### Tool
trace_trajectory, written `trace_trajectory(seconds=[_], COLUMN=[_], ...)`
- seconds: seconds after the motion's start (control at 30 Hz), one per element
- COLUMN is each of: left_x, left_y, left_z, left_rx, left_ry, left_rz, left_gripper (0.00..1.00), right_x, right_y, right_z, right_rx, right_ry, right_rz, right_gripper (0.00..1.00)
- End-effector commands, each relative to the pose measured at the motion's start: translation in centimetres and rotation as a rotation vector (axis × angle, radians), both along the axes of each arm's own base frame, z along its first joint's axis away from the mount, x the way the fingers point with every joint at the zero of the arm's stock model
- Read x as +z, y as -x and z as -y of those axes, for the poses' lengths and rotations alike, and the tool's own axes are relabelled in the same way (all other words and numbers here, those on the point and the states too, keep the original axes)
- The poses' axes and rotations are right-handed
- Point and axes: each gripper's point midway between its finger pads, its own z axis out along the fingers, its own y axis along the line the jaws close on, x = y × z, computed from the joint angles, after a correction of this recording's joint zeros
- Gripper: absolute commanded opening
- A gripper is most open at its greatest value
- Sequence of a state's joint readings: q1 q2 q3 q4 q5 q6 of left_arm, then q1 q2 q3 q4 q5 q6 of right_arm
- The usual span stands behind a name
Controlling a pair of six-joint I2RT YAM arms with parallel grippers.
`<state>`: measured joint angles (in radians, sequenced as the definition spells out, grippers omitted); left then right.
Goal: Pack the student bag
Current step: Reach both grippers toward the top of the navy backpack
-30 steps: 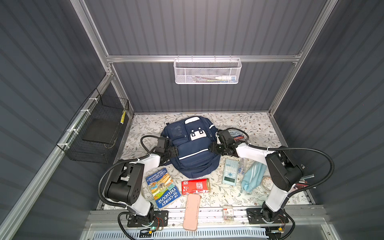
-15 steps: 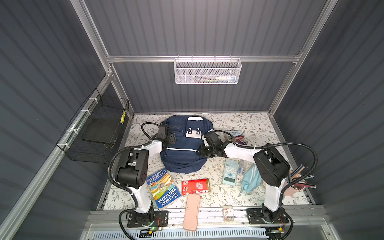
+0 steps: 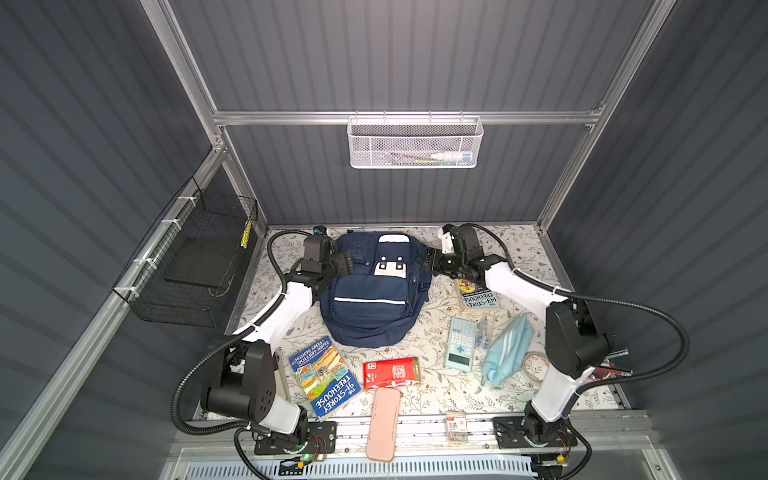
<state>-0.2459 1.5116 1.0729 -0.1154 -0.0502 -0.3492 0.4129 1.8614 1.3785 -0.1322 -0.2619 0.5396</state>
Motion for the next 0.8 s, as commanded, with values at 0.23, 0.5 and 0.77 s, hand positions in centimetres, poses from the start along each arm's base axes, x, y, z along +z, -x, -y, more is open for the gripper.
trace_trajectory(seconds=[0.23, 0.5, 0.77], left_x=[-10.3, -12.6, -13.8], left_y=[4.1, 2.5, -2.0], left_z=[5.1, 5.4, 7.3], left_rx=[-0.089, -0.095, -0.138], left_ry=[0.116, 0.083, 0.064], left_rz=[-0.237, -0.252, -0.237], left_gripper=[0.81, 0.73, 0.67], right_x=[-7.9, -10.8, -9.7], right_y=[-3.2, 2.3, 8.7], right_z=[-1.6, 0.4, -1.2], right_rx=[0.083, 0.063, 0.103], right_ry=[0.023, 0.044, 0.004], right_rz=[-0.21, -0.295, -0.299], right_gripper=[0.56, 0.04, 0.08])
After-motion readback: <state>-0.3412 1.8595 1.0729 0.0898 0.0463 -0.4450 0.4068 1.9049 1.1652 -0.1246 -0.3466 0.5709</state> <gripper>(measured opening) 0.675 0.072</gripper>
